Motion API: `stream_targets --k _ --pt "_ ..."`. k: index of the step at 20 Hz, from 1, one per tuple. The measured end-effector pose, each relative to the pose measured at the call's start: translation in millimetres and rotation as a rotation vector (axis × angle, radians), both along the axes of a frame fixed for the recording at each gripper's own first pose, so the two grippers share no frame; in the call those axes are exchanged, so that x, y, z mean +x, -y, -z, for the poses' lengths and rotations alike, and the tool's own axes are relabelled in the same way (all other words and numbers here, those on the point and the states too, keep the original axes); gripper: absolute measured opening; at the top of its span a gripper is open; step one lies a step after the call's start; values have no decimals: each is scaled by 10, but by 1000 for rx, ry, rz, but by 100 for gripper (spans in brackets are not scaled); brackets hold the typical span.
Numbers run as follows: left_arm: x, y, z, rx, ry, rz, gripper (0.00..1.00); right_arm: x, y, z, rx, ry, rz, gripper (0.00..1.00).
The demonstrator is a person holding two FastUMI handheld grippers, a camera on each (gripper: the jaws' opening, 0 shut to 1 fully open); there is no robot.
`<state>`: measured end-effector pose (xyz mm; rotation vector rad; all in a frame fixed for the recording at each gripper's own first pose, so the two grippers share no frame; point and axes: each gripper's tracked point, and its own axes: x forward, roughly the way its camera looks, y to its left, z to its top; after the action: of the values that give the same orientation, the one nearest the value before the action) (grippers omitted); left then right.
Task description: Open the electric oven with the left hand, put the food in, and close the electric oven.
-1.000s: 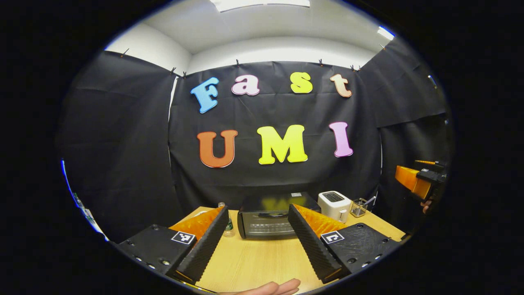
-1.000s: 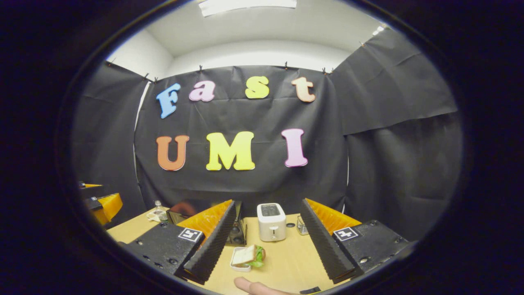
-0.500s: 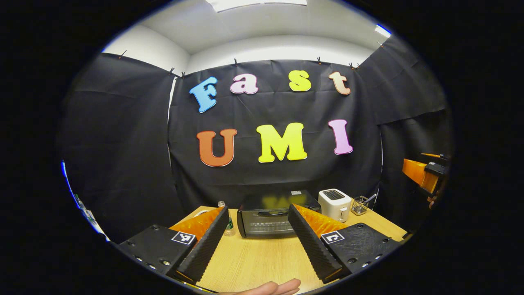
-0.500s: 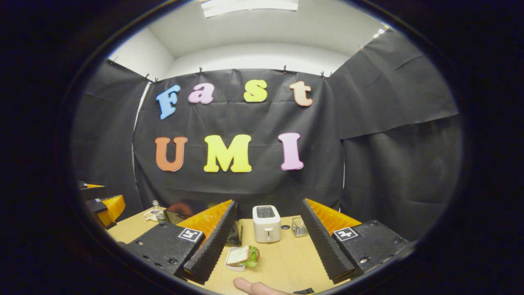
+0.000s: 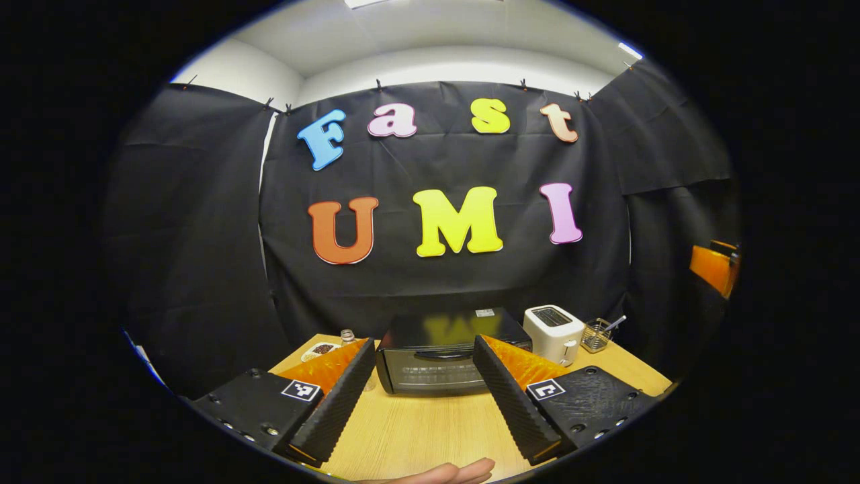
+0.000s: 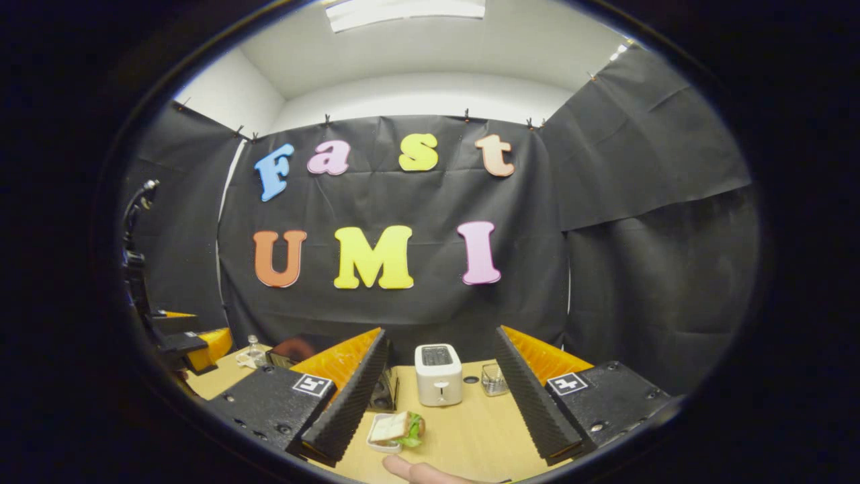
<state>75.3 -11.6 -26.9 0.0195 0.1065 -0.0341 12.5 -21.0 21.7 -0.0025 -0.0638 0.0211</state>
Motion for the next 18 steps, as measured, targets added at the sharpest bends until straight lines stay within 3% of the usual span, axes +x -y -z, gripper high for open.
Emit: stream_targets --k 3,4,5,6,7,8,9,12,18 --pt "406 155 275 -2 -84 40 95 168 -10 -11 0 3 -5 92" --pt "518 178 359 0 -116 42 96 218 -10 -2 6 -1 -8 100" --pt "640 180 462 6 -149 37 96 272 -9 23 13 -6 -12 92" --pt "770 191 576 5 -181 38 96 326 -12 64 16 -16 -18 100" --pt "901 232 678 5 -211 41 96 385 -12 103 10 -29 -25 100" --pt "1023 254 802 7 -249 39 96 455 -17 128 1 -34 -36 92" --pt "1147 260 885 19 -271 33 96 511 -3 131 -11 -37 -41 100" --pt "1405 330 1080 36 -306 31 96 678 100 197 -35 -37 -33 100" --pt "1794 471 1303 -50 -348 49 96 901 255 393 -40 -70 -35 100"
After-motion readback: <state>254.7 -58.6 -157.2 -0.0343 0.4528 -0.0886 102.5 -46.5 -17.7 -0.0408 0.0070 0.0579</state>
